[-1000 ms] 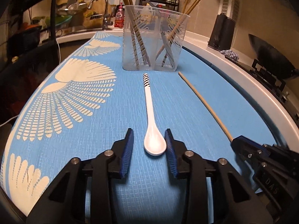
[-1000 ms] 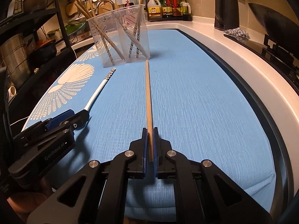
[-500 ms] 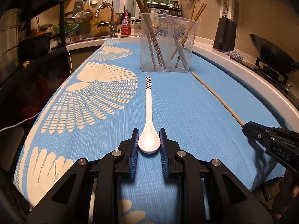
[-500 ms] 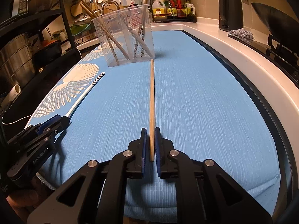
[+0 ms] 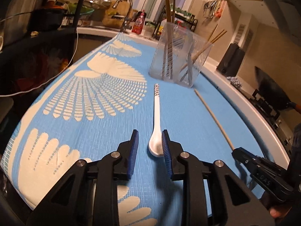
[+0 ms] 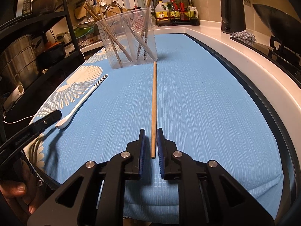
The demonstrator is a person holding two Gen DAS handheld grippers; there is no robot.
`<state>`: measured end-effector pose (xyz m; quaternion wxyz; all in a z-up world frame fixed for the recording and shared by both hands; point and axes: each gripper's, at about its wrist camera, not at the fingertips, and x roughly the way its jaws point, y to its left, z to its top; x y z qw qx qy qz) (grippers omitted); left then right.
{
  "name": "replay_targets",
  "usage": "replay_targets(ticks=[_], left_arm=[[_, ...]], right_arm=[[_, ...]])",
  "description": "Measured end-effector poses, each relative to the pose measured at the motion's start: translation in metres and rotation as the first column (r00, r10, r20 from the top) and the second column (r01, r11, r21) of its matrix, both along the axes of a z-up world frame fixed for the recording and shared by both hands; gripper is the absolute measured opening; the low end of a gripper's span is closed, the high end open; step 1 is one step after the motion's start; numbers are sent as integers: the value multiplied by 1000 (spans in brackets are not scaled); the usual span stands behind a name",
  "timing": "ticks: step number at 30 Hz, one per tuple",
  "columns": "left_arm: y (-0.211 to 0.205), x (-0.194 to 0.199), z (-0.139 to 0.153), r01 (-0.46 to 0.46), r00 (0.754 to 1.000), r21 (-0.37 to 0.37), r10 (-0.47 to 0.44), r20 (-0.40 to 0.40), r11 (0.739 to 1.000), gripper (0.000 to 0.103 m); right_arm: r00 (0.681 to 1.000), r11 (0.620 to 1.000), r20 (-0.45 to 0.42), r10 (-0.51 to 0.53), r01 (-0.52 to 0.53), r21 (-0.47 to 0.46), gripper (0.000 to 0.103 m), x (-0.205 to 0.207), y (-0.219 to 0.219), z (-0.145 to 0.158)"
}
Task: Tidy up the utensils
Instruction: 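Close the right tool on the chopstick while the left tool closes on the white spoon, then lift the white spoon with the left tool while the right tool lifts the chopstick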
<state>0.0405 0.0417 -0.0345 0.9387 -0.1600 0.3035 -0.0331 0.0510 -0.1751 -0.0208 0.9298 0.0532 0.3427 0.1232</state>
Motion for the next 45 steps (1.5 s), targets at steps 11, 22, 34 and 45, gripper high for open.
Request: replay_targets(ticks=[11, 22, 34, 45], left_arm=[[-27, -7, -2, -7, 1000, 176, 4, 14, 984, 16], [-34, -14, 1, -28, 998, 255, 15, 53, 967, 11], [-35, -13, -1, -24, 999, 255, 12, 47, 967, 12], [-37, -11, -1, -16, 999, 245, 7, 38, 969, 13]], right_arm=[[1000, 1000, 10, -3, 3, -17, 14, -1, 2, -1], [1000, 999, 20, -19, 20, -43, 5, -2, 2, -1], [999, 998, 35, -18, 20, -67, 5, -3, 6, -1], [999, 997, 38, -21, 24, -76, 5, -3, 9, -1]])
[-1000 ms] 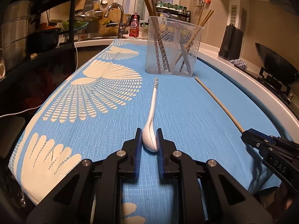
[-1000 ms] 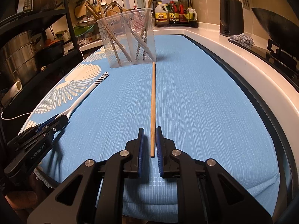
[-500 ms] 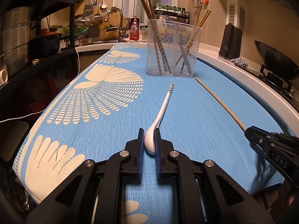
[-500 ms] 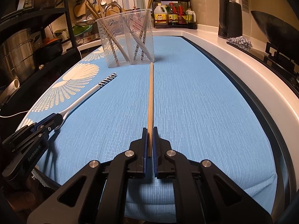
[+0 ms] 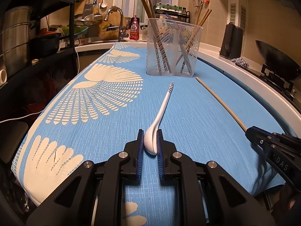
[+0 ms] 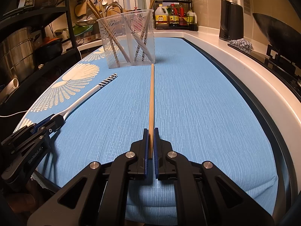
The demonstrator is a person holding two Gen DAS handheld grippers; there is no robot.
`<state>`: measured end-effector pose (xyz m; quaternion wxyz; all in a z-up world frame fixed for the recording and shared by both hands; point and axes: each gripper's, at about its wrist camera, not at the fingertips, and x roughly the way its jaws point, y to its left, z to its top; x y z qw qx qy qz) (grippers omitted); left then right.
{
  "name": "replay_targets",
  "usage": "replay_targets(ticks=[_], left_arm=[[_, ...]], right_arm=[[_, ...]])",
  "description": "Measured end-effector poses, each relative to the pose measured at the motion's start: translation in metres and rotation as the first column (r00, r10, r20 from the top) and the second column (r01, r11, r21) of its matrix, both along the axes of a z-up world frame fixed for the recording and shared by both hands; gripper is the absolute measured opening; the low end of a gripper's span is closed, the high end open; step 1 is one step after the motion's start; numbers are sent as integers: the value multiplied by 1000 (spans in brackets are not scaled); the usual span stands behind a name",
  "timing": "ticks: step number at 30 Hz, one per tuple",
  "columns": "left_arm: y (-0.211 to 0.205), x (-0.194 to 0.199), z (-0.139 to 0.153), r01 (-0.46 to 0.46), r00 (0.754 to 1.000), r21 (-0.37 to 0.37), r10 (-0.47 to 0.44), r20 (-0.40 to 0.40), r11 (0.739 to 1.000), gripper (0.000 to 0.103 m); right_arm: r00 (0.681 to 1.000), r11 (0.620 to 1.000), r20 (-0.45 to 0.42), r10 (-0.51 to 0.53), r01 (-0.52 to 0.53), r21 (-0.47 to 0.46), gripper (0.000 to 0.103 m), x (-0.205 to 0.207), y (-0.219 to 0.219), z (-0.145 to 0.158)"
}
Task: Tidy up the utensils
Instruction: 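Lift the white spoon with the left tool while the right tool lifts the chopstick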
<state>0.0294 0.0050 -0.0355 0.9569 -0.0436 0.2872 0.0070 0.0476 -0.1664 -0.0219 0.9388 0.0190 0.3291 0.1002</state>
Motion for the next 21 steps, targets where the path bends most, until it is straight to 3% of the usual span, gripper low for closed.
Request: replay_targets(ticks=[9, 21], left_arm=[[0, -3, 3, -2, 1000, 24, 1, 19, 1000, 11], [10, -15, 61, -25, 983, 62, 14, 185, 998, 11]], right_arm=[[1000, 1000, -8, 0, 0, 0, 5, 0, 1, 3], [983, 1000, 183, -2, 6, -21, 5, -14, -9, 77]])
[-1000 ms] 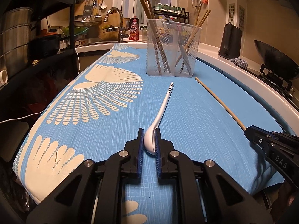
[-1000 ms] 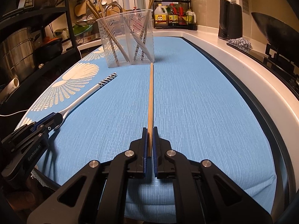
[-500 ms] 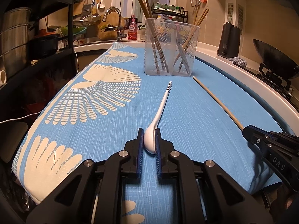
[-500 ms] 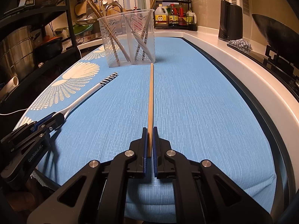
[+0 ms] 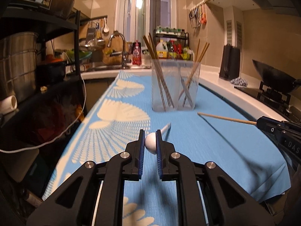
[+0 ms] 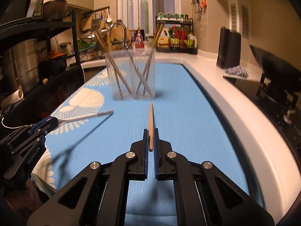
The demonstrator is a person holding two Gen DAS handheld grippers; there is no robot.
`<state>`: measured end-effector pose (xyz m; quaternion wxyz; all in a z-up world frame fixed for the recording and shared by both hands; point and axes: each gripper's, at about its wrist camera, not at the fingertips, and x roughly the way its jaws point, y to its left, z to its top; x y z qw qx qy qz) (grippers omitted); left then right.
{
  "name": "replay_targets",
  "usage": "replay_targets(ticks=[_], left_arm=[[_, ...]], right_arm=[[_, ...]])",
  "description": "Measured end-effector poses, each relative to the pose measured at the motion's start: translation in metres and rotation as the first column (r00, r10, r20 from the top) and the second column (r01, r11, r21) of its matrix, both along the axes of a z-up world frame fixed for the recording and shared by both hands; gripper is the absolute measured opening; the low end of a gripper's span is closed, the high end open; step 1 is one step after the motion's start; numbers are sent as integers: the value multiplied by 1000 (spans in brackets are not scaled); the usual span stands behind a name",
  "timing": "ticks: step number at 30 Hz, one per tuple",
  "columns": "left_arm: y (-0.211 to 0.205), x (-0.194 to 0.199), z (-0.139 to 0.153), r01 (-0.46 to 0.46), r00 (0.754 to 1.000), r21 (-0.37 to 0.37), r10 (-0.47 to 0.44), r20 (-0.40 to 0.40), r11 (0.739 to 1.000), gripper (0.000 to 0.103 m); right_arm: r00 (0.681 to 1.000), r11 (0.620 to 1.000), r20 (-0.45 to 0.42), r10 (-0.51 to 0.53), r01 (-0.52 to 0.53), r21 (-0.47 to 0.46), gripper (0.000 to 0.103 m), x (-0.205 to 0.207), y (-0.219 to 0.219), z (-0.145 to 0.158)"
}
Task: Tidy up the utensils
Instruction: 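Lift the white spoon with the left tool while the right tool lifts the chopstick, then carry the spoon and chopstick upright over the clear cup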
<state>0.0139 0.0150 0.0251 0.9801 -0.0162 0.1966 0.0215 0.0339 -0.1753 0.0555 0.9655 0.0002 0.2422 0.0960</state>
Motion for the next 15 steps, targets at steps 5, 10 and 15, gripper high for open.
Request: replay_targets(ticks=[5, 10, 15], left_arm=[[3, 4, 23, 16, 999, 6, -16, 44, 1000, 11], [6, 8, 45, 47, 997, 15, -48, 66, 999, 12], [11, 19, 75, 76, 994, 20, -77, 82, 997, 12]], right_arm=[[998, 1000, 65, 0, 0, -2, 5, 1, -5, 29], [994, 1000, 112, 16, -17, 6, 5, 10, -9, 60], [992, 999, 115, 44, -45, 3, 5, 27, -8, 88]])
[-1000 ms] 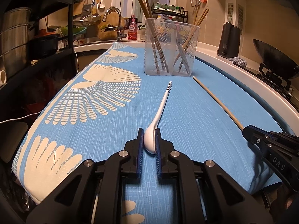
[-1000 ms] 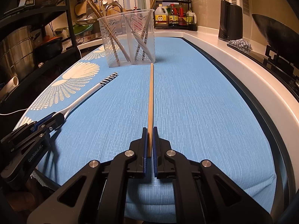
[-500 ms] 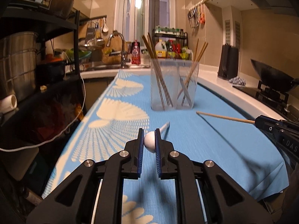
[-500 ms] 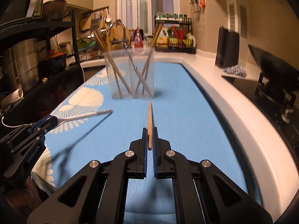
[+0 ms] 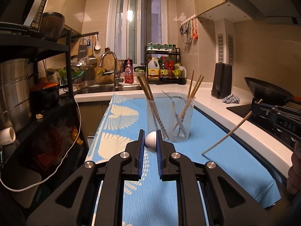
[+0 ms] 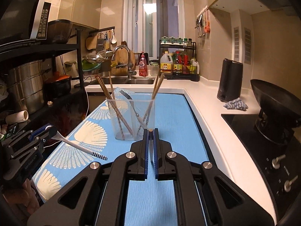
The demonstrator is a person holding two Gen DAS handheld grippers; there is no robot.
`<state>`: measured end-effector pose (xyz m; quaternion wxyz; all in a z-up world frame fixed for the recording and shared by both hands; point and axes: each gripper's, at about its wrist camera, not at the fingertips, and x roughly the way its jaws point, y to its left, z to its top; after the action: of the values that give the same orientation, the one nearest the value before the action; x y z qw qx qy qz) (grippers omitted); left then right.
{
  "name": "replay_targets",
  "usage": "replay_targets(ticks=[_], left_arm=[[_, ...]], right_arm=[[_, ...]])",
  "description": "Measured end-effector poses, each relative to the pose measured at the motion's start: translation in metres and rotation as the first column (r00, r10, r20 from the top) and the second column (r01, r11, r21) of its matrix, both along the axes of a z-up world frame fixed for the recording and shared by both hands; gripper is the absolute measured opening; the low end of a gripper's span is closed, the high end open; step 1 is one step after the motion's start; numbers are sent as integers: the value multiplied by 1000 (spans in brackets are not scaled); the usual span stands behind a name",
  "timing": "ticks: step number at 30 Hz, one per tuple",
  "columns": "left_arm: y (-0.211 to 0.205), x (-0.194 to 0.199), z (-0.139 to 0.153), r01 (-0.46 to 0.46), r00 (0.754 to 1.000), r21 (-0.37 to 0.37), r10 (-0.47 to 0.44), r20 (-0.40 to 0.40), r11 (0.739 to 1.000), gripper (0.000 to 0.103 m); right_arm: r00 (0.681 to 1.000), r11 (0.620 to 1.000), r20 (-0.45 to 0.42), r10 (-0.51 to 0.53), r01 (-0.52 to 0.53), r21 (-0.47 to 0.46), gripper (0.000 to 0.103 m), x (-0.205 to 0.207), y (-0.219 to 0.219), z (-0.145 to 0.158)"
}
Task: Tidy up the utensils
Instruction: 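Carry the spoon and chopstick upright over the clear cup, then open both tools to drop the spoon and chopstick into the cup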
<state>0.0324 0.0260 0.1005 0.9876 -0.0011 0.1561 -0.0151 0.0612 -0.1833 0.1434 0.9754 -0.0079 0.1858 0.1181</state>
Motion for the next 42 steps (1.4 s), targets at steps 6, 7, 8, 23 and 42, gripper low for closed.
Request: replay_targets(ticks=[6, 7, 8, 23, 42], left_arm=[[1, 19, 22, 41, 998, -6, -41, -55, 999, 12], [1, 24, 26, 48, 996, -8, -49, -69, 999, 12], [1, 27, 29, 52, 995, -14, -53, -83, 999, 12], [1, 102, 136, 106, 987, -1, -105, -118, 994, 12], [-23, 218, 96, 129, 976, 140, -100, -194, 982, 12]], right_arm=[[999, 999, -17, 45, -45, -3, 5, 18, 7, 26], [998, 999, -22, 51, -51, -1, 5, 21, 7, 30], [998, 998, -24, 55, -55, 0, 5, 24, 8, 33], [990, 989, 66, 127, -132, 69, 5, 75, 17, 136], [995, 995, 56, 82, -85, 57, 5, 177, 40, 103]])
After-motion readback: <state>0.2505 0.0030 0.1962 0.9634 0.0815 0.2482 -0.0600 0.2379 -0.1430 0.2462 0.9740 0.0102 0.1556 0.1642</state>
